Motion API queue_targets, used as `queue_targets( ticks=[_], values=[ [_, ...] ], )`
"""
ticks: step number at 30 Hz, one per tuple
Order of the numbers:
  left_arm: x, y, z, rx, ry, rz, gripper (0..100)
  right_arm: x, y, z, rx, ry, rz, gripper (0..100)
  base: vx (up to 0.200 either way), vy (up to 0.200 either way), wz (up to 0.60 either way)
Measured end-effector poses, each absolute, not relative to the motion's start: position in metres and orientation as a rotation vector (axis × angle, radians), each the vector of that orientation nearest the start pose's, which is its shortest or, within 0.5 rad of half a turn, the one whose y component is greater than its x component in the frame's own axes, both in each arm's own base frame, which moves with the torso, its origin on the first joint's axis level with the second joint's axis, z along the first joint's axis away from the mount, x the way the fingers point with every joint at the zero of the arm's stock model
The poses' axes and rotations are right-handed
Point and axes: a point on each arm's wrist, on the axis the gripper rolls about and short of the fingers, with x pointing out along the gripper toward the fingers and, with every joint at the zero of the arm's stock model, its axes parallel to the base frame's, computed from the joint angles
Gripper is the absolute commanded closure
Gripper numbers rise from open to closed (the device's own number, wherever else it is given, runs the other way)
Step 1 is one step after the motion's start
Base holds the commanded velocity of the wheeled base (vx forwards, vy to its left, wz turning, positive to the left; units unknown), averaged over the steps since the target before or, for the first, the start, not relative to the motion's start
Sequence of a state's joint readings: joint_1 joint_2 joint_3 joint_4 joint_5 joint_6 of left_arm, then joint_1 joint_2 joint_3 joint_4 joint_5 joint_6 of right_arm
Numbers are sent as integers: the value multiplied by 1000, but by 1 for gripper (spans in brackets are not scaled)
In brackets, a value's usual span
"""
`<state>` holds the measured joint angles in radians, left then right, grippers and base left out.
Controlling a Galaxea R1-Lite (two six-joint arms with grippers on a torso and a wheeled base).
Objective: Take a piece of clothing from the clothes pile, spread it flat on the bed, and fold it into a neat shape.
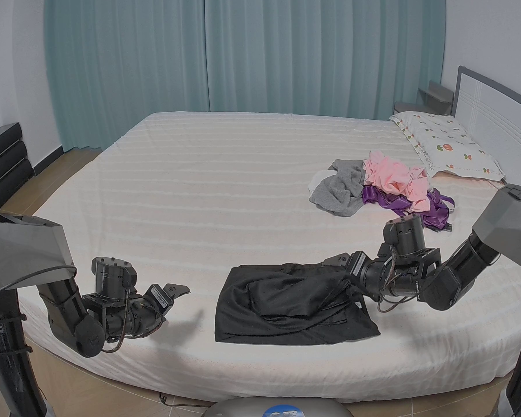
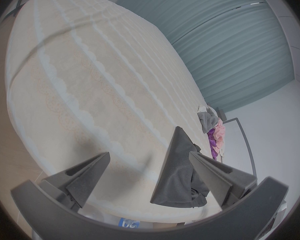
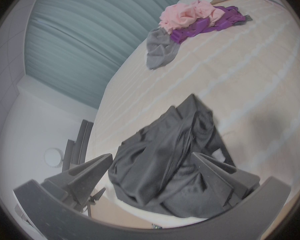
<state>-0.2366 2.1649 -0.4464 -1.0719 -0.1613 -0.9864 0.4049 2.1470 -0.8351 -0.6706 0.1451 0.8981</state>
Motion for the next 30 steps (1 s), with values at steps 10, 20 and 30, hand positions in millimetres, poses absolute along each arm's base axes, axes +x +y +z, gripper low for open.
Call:
queue_targets(
  ticks=[10,20,30],
  values=[
    [289,-73,3,-912,784,-29,0,314,167,21,716,926,235,100,0,0,0],
    [289,-73,3,-912,782,-28,0,324,175,7,712,933,227,100,0,0,0],
    [289,-73,3,-911,781,-25,0,304,161,29,731,917,219,100,0,0,0]
  ],
)
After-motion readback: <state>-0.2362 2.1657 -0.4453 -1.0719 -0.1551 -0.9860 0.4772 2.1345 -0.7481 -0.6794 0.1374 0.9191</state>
